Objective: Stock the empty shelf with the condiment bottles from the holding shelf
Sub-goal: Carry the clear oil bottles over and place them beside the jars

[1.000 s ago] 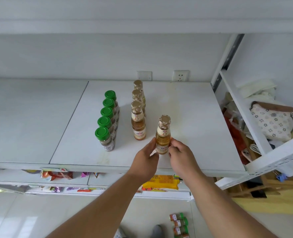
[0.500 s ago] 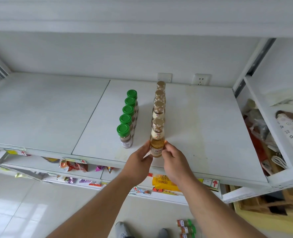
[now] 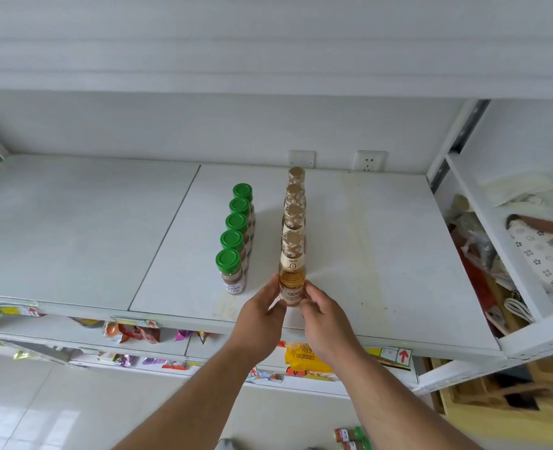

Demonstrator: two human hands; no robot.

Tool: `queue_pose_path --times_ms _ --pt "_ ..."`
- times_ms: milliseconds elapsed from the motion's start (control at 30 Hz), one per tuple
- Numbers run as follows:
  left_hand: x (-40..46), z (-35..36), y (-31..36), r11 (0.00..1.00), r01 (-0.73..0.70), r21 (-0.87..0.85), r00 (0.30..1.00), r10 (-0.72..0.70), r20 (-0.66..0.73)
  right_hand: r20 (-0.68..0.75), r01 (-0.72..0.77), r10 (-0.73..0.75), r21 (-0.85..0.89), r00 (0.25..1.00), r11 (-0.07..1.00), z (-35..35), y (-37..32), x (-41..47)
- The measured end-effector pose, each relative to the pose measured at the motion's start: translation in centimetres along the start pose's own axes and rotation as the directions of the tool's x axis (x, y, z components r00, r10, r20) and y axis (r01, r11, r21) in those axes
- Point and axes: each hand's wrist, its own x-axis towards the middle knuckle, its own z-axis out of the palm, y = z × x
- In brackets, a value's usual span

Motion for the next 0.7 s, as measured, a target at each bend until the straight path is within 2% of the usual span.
queue_pose_path --times_ms 700 --pt "1.2 -0.2 0.3 0.999 0.025 0.037 0.999 -0.026 0.041 0.033 -0.040 0.040 0.010 0.999 0.999 -0.1 -0.5 1.0"
